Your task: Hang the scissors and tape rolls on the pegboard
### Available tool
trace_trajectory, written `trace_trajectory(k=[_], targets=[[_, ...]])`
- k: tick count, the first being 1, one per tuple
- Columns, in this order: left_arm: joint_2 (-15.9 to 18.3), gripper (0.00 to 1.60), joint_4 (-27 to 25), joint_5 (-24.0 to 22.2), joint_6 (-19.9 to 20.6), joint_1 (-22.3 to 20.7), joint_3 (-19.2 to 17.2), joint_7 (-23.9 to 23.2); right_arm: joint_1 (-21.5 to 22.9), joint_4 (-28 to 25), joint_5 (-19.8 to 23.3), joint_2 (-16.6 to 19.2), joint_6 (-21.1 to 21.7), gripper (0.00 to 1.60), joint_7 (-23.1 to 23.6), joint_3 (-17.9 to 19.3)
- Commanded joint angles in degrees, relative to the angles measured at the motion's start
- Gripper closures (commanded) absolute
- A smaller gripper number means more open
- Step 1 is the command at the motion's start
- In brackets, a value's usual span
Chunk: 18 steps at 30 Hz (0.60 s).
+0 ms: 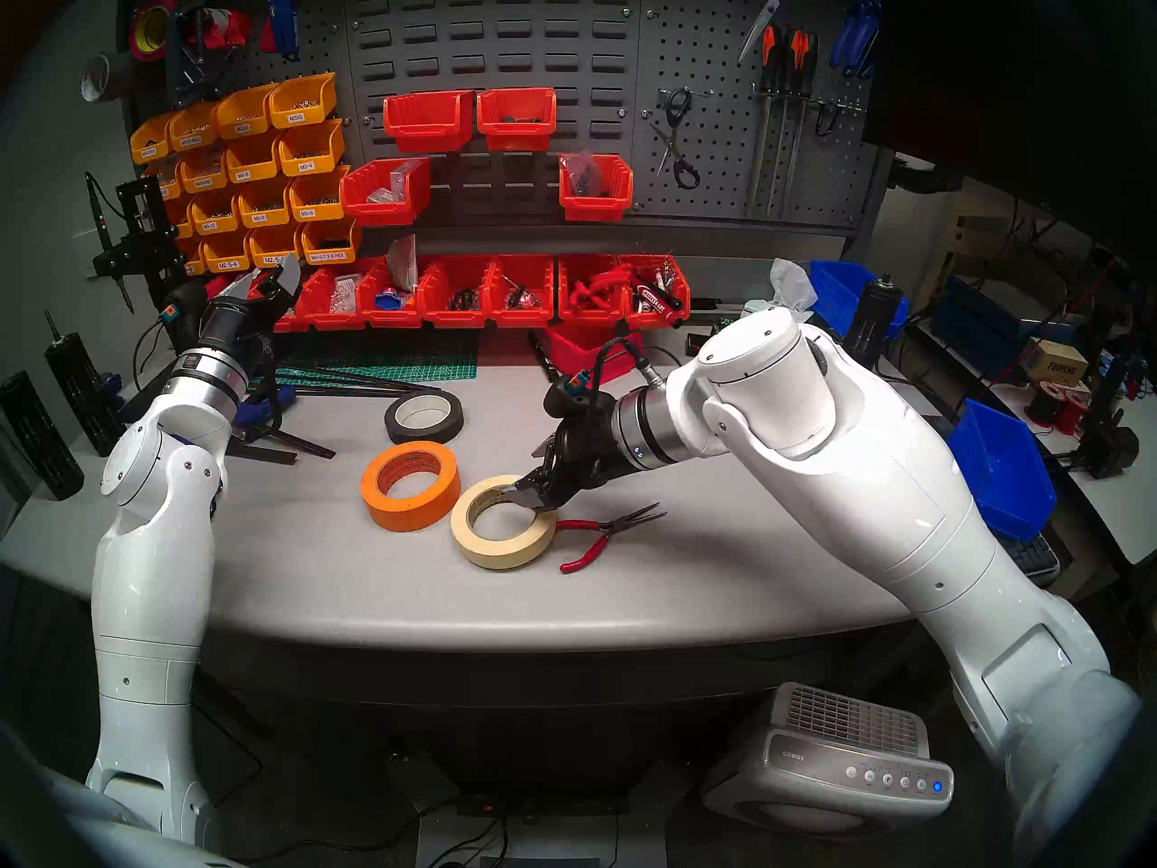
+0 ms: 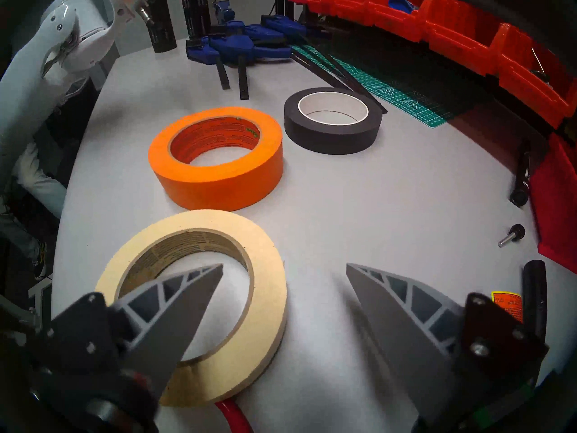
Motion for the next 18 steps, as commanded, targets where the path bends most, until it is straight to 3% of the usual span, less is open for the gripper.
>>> trace_trajectory(k=[1,14,17,18], targets=[[0.1,0.0,-1.6,0.1,-1.2,-1.8,-0.6,0.1,5.8,0.7,-0.7,-0.4,-0.2,0.38,0.8,-1.6],[0.1,0.0,-1.4,0.0,-1.5,-1.8,-0.7,0.1,10.2,3.6,-2.5,-2.6,-0.2,0.41,1.7,-5.9],[0.0,0.0,-1.4,0.0,-1.7,-1.7,-0.7,0.2,10.8,4.0,-2.7,-2.9,-0.2,1.13,2.0,-6.6],[0.1,0.0,-1.4,0.0,-1.7,-1.7,-0.8,0.1,10.9,4.1,-2.7,-2.9,-0.2,1.24,2.1,-6.8]])
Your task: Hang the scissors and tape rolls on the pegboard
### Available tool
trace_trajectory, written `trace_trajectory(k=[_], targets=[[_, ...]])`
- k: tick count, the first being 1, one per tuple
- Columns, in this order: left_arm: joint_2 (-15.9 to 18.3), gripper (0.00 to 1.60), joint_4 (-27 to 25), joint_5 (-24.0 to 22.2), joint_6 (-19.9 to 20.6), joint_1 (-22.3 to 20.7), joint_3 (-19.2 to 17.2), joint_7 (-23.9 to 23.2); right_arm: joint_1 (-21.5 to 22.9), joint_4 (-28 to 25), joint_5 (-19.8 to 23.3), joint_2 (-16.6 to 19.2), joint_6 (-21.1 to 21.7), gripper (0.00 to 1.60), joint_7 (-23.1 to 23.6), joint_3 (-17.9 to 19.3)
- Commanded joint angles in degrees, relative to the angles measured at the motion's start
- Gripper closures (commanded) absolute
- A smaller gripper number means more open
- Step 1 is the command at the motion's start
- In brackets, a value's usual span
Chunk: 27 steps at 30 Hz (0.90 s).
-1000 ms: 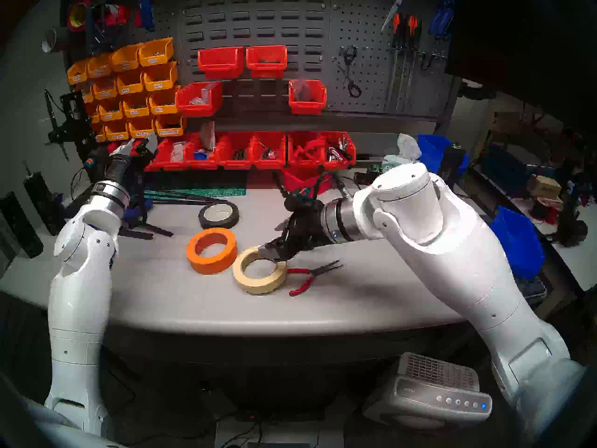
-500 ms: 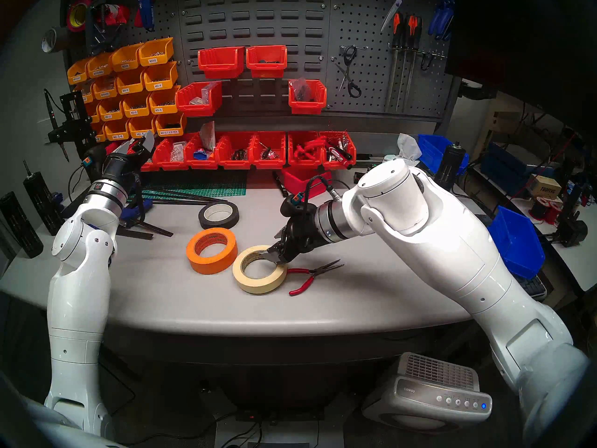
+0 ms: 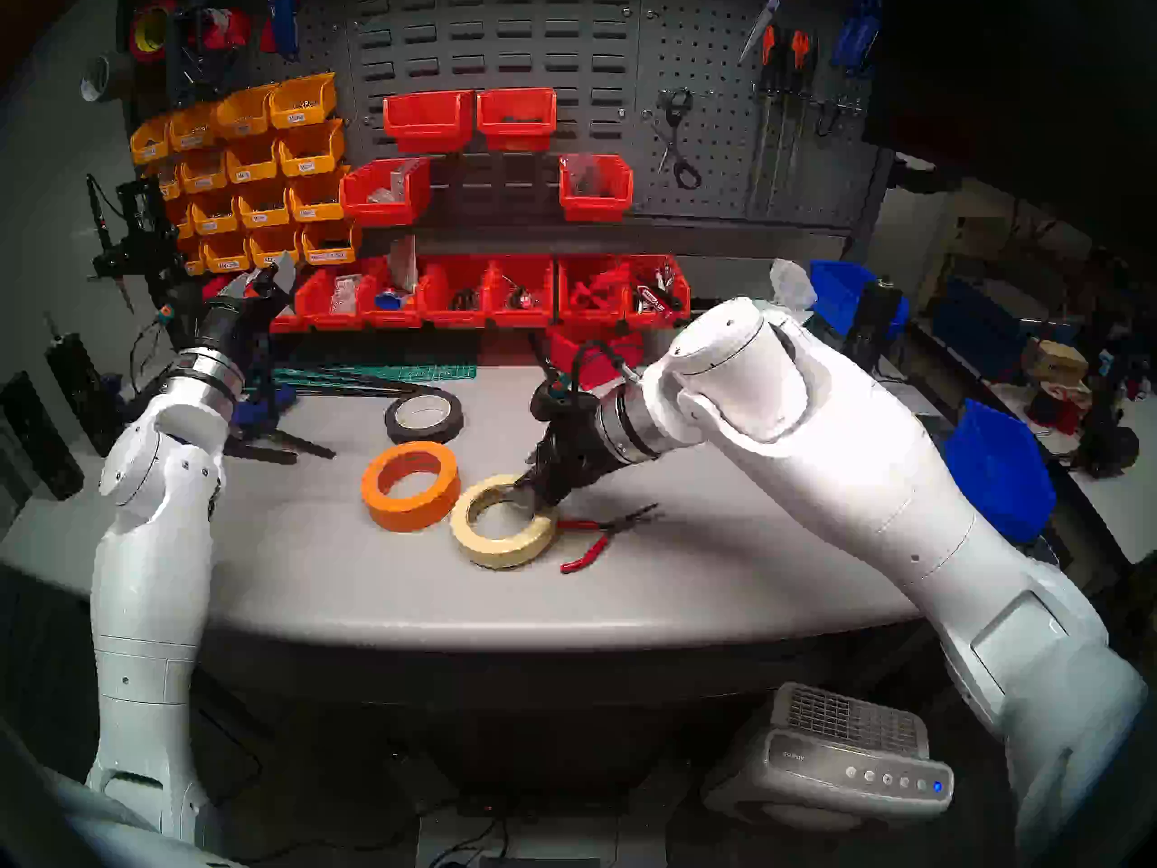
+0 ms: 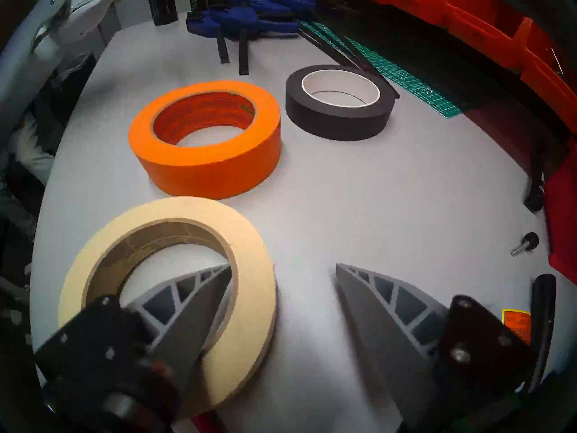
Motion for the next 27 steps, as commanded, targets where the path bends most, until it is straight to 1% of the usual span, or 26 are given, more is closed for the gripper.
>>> trace_trajectory(k=[1,2,5,9,19,21,27], targets=[[0.1,0.0,-1.5,0.1,-1.3,-1.7,-0.5,0.0,4.3,0.0,-0.2,-1.3,-0.2,1.56,0.1,0.0],[0.1,0.0,-1.6,0.2,-1.4,-1.6,-0.6,0.0,4.4,-0.1,-0.2,-1.2,-0.2,1.6,0.2,-0.1],[0.1,0.0,-1.5,0.2,-1.5,-1.6,-0.6,0.1,4.7,-0.3,-0.2,-1.1,-0.2,1.6,0.3,0.0],[0.1,0.0,-1.4,0.0,-1.5,-1.6,-0.7,0.0,4.2,-1.1,-0.4,-0.7,-0.2,1.6,-0.2,1.1],[0.2,0.0,-1.2,-0.5,-1.2,-1.9,-0.3,-0.3,4.6,-3.3,1.0,2.1,-0.2,1.6,1.6,3.4],[0.2,0.0,-1.2,-0.5,-1.2,-2.0,-0.2,-0.3,4.8,-3.8,1.4,2.6,-0.2,1.6,1.8,4.1],[0.3,0.0,-1.1,-0.6,-1.1,-2.2,0.0,-0.3,4.1,-4.7,3.2,3.5,-0.2,1.6,1.2,8.4]])
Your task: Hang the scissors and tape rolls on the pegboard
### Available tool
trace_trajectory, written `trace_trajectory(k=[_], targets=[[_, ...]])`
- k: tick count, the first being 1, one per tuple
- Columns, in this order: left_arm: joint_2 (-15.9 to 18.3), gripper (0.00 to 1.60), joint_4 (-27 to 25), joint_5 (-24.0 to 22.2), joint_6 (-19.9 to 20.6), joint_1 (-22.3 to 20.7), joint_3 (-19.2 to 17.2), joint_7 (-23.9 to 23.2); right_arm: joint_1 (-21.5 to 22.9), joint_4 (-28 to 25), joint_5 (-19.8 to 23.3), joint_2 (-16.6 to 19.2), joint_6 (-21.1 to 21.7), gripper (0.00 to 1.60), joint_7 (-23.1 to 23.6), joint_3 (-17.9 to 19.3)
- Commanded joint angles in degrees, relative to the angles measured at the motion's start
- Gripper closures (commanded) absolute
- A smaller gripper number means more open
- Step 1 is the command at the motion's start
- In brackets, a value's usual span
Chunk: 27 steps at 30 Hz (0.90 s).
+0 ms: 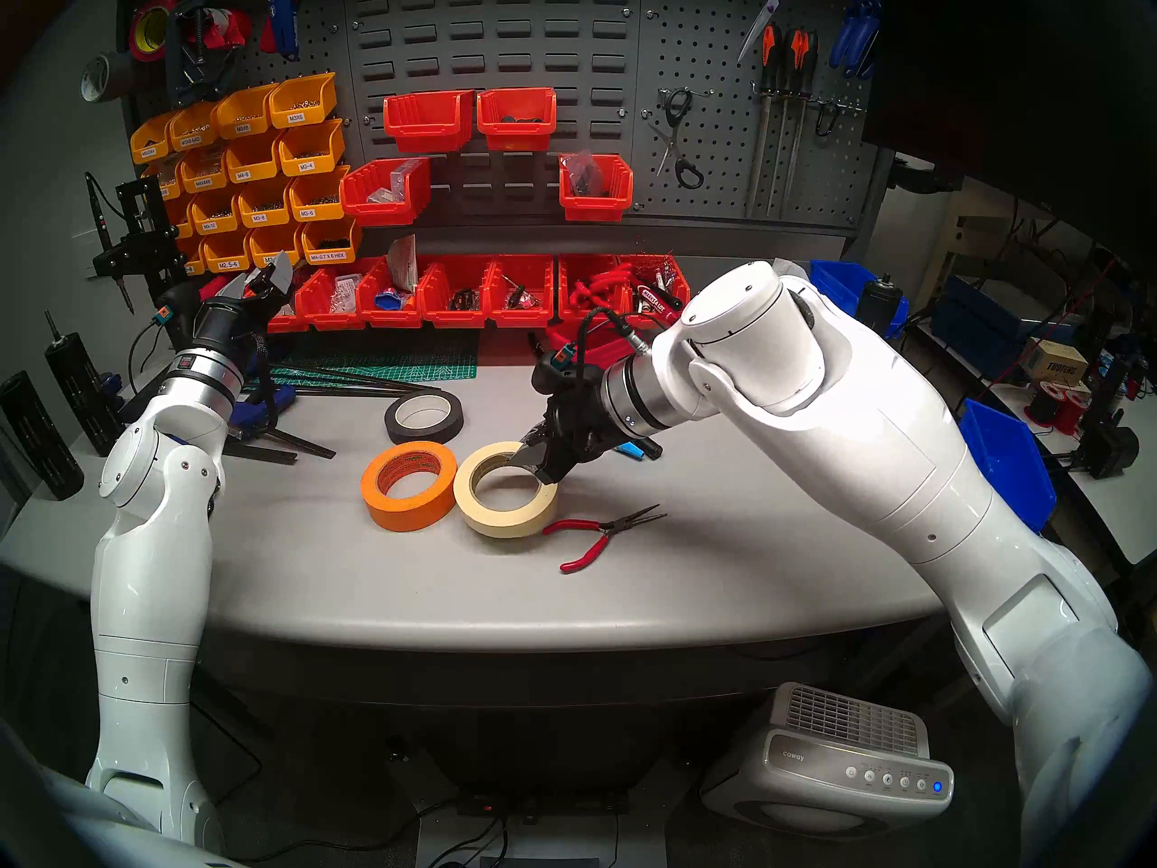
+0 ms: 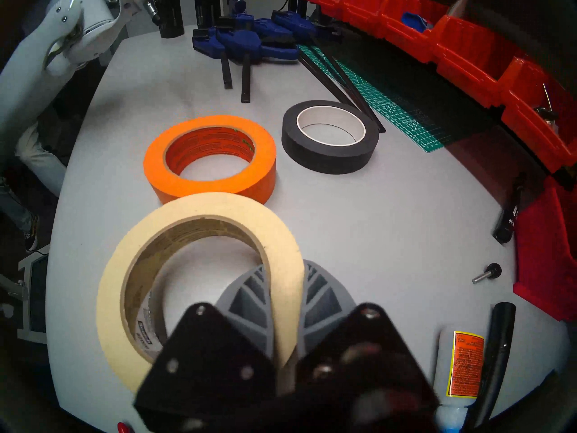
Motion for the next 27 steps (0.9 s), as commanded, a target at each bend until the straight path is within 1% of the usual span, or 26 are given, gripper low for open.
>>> trace_trajectory(k=[1,8,15,21,27], targets=[[0.3,0.0,-1.5,0.0,-0.6,-2.1,0.1,-0.2,1.4,-2.4,2.1,1.5,-0.6,1.6,-1.1,6.7],[0.4,0.0,-1.5,0.0,-0.6,-2.2,0.2,-0.2,0.3,-3.6,4.1,2.1,-2.0,1.6,-2.7,12.6],[0.4,0.0,-1.4,0.0,-0.6,-2.3,0.4,-0.1,-2.1,-5.0,6.0,1.3,-5.3,1.6,-6.3,19.4],[0.5,0.0,-1.3,0.0,-0.5,-2.4,0.5,-0.1,-5.3,-6.1,7.5,-0.4,-9.0,1.6,-10.2,24.7],[0.4,0.0,-1.4,0.1,-0.5,-2.4,0.6,0.1,-9.7,-7.6,7.8,-3.1,-13.5,1.6,-15.8,29.1]])
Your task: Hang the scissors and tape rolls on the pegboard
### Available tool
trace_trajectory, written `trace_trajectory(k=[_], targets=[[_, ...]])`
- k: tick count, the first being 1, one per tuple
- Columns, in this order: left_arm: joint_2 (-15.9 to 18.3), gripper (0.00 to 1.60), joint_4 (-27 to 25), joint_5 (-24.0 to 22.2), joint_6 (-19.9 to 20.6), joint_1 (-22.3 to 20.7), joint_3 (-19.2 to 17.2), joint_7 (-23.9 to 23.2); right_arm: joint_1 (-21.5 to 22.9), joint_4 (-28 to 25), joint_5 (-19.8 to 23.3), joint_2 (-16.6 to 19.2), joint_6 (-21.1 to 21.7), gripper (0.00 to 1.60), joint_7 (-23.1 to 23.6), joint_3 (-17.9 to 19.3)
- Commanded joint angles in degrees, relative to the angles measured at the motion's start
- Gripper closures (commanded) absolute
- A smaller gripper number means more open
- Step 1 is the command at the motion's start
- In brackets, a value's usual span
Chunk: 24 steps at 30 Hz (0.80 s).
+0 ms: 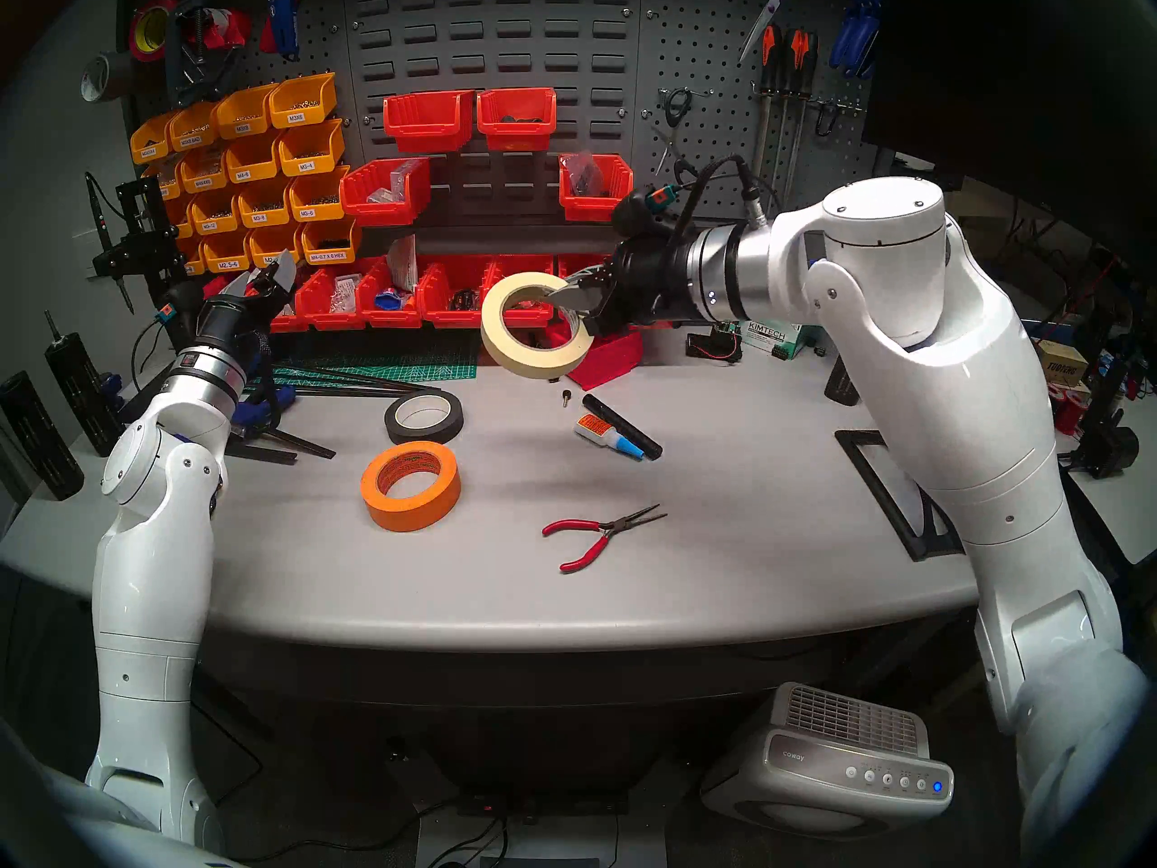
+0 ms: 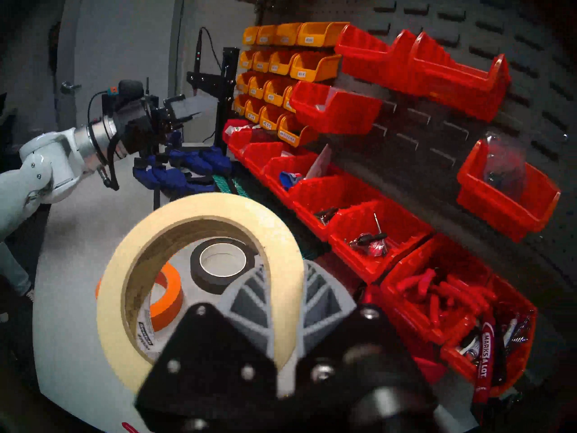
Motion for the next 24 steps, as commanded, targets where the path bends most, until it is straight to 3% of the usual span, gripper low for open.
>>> trace_trajectory(k=[1,10,11,21,24], targets=[[0.3,0.0,-1.6,0.3,-0.6,-2.0,0.1,0.0,-4.3,-2.7,0.7,-3.6,-6.0,1.6,-6.1,6.6],[0.2,0.0,-1.8,0.3,-0.6,-1.9,0.1,0.1,-9.1,-4.3,-0.5,-6.9,-12.6,1.6,-14.0,10.6],[0.2,0.0,-1.9,0.2,-0.5,-1.8,0.2,0.1,-11.2,-4.9,-1.7,-8.9,-15.5,1.6,-17.6,12.3],[0.2,0.0,-2.0,0.3,-0.5,-1.7,0.3,0.1,-12.0,-4.7,-2.8,-9.9,-17.1,1.6,-19.3,13.5],[0.0,0.0,-2.2,0.4,-0.6,-1.6,0.3,0.3,-13.1,-5.1,-4.1,-10.9,-19.4,1.6,-21.2,14.0]])
